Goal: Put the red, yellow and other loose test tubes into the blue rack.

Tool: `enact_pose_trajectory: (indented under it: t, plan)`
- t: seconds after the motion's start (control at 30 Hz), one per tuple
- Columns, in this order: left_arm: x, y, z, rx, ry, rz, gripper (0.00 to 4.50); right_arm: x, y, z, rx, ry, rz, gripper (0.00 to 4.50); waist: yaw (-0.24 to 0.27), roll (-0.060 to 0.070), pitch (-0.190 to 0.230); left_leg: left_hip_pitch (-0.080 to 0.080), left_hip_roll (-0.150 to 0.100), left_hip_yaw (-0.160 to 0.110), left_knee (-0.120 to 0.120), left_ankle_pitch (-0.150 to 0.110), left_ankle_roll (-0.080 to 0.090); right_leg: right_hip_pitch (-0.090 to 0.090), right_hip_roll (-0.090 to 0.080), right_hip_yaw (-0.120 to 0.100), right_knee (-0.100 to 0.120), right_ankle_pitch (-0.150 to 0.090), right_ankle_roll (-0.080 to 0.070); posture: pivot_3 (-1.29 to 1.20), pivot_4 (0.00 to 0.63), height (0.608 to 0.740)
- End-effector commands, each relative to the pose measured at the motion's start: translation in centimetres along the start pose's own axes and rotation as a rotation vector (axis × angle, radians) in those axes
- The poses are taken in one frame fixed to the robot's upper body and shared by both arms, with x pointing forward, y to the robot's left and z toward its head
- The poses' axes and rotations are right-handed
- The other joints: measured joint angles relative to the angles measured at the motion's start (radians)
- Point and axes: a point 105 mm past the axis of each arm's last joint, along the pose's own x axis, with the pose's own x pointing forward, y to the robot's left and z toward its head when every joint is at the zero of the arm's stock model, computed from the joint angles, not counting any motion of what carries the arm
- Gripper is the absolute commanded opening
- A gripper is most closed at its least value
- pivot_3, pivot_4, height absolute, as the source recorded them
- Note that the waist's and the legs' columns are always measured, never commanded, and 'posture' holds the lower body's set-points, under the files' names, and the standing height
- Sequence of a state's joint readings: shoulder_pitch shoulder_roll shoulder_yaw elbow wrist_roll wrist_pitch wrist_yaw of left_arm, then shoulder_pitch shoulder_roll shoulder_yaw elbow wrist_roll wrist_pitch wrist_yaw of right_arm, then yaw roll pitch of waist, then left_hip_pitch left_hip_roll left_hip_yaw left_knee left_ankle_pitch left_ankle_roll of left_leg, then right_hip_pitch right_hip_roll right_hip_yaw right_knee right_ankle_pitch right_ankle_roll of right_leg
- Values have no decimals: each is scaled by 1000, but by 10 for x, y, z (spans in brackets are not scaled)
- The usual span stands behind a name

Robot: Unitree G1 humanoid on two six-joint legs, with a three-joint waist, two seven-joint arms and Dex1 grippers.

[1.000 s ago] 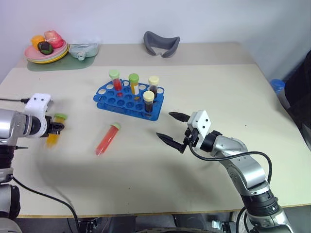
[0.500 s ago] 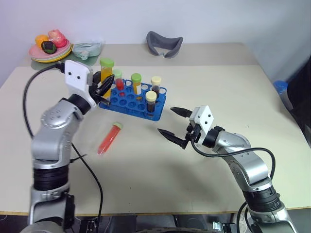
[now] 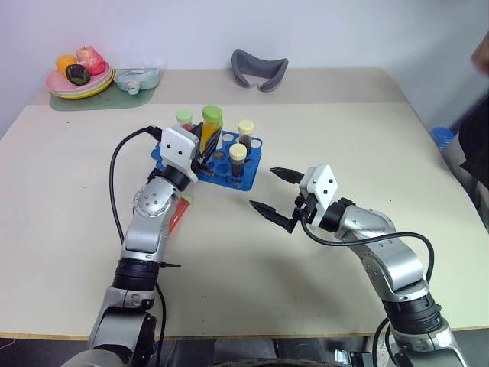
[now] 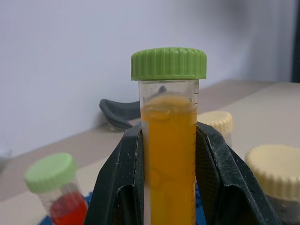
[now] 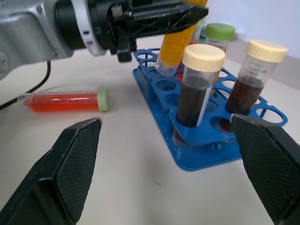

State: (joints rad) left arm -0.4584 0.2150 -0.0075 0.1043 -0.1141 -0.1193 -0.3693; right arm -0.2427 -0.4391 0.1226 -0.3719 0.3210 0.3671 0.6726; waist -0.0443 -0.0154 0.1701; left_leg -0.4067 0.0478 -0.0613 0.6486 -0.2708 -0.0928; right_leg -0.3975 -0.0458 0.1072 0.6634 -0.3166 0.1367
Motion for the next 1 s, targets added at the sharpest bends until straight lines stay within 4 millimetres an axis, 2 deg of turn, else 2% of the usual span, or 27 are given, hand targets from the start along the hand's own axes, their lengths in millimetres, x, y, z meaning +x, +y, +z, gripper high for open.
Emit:
enact_pose_trajectory:
  t: [0.03, 0.37, 0.7, 1.0]
  plan:
    - [2, -1, 4, 32, -41, 7, 866, -3, 1, 15, -34, -44, -5, 4500, -1, 0, 0, 0, 0, 0, 0, 0, 0, 0, 0, 0, 0, 0, 0, 0, 150, 740]
    - [-2, 2, -11, 0, -27, 56, 866, -1, 2, 16, -32, -49, -5, 4500, 0, 0, 0, 0, 0, 0, 0, 0, 0, 0, 0, 0, 0, 0, 0, 0, 150, 740]
    - [-6, 5, -18, -9, -36, 89, 866, -1, 4, 15, -29, -47, 5, 4500, -1, 0, 0, 0, 0, 0, 0, 0, 0, 0, 0, 0, 0, 0, 0, 0, 150, 740]
    - [0, 0, -23, -23, -60, 84, 866, 0, 6, 15, -25, -48, 13, 4500, 1, 0, 0, 0, 0, 0, 0, 0, 0, 0, 0, 0, 0, 0, 0, 0, 150, 740]
